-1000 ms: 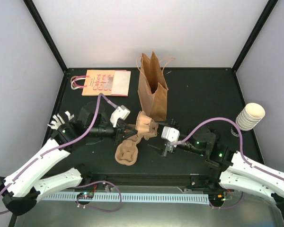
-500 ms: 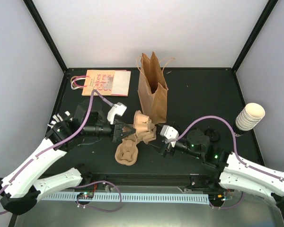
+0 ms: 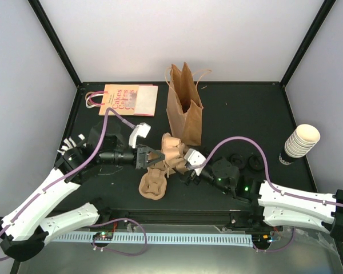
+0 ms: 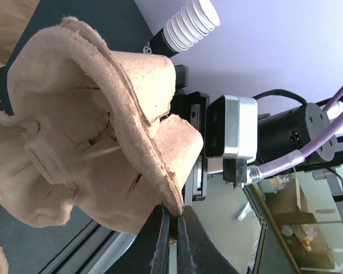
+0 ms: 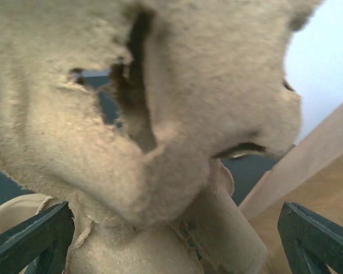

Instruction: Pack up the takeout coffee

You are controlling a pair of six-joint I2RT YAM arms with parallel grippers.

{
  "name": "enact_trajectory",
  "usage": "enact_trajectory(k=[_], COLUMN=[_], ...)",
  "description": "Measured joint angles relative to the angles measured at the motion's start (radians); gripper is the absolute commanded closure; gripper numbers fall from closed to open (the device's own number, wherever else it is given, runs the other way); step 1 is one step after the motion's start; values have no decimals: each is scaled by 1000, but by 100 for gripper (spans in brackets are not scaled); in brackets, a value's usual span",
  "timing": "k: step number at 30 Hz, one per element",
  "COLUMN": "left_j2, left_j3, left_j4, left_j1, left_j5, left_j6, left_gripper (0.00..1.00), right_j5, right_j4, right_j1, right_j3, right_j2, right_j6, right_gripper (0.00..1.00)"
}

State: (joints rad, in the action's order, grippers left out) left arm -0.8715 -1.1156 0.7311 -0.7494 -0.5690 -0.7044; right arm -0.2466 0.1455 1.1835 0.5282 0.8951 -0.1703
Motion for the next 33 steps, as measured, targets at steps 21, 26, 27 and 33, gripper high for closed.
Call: enact_trajectory(k=[21,26,27,33], left_j2=[-34,-34,-34,-72], left_j3=[20,20,19,-80], left_j4=[1,10,21,169], left_j1=[36,37,37,39], left_j5=[-38,-37,-37,-30], left_j6=[-11,-11,-9,38], left_gripper=[99,98,98,89], right_j5=[-294,-310,-307,-182], right_j4=[53,49,45,18], right_j1=[17,18,18,18], right_j3=[-71,-71,-72,-76], right_j2=[-129,-157,-167,-196], right_j6=[-114,-131,-128,-53], right_gripper=[0,0,0,0])
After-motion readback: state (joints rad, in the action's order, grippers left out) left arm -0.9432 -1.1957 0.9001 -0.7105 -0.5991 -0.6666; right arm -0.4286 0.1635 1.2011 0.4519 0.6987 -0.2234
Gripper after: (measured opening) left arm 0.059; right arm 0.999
